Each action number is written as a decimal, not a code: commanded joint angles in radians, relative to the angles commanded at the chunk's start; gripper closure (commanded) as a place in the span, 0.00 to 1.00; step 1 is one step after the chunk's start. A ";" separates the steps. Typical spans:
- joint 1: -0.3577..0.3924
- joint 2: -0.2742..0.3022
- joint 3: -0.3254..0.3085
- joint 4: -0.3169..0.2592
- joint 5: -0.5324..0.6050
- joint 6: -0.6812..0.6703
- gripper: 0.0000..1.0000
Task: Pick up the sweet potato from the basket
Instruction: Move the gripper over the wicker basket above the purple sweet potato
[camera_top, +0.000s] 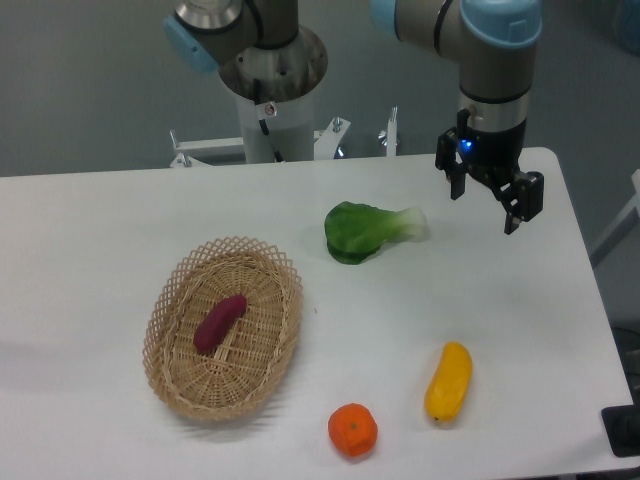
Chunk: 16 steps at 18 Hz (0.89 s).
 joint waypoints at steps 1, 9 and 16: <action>0.000 0.000 0.000 0.000 0.000 0.002 0.00; -0.058 0.025 -0.041 0.002 -0.011 -0.043 0.00; -0.219 -0.017 -0.074 0.116 -0.058 -0.531 0.00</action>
